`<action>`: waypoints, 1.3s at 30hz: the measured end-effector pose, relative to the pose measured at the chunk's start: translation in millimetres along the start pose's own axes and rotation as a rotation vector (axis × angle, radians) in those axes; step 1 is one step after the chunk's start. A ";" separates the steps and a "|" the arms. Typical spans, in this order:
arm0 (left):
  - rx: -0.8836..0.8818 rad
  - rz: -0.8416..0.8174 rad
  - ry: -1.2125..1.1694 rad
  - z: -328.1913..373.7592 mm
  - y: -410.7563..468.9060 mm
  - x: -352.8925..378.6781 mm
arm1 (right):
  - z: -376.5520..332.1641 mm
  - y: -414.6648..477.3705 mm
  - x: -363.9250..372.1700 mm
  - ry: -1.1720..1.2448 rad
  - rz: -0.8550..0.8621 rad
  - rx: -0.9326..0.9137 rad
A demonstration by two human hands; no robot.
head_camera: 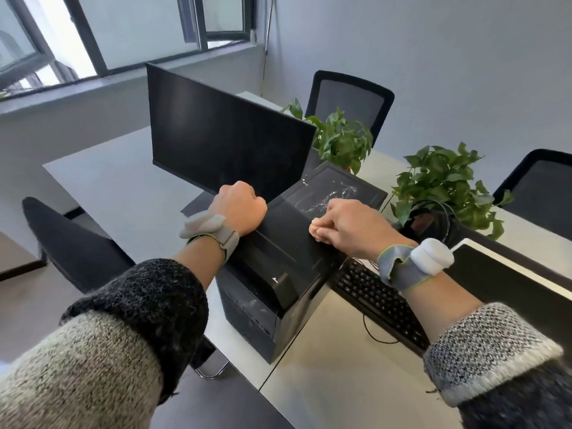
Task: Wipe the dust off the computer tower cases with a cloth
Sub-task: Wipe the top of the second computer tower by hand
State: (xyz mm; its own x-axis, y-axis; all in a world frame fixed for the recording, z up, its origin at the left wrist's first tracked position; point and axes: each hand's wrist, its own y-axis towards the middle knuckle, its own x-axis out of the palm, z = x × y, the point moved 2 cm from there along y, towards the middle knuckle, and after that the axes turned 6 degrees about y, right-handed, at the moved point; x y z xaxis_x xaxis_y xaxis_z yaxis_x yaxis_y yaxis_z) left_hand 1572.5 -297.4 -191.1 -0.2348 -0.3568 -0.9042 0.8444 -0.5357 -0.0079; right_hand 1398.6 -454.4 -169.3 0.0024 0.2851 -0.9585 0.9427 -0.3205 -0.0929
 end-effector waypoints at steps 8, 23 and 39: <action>0.090 0.035 0.236 5.8 2.0 3.5 | -50.0 89.4 7.8 0.120 0.081 0.058; 0.168 -0.037 0.197 10.9 -15.8 -3.5 | -8.4 -13.6 9.3 0.047 0.076 0.105; 0.209 -0.053 0.218 10.8 -20.6 -6.2 | -2.5 -4.3 3.5 0.003 0.042 0.090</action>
State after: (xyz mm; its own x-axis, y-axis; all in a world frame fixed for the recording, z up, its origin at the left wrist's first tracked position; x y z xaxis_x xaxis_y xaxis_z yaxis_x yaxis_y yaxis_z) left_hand 1551.4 -292.4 -180.7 -0.1479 -0.1632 -0.9754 0.7110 -0.7031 0.0099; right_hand 1395.4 -449.8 -171.6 0.0425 0.2723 -0.9613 0.9080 -0.4119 -0.0765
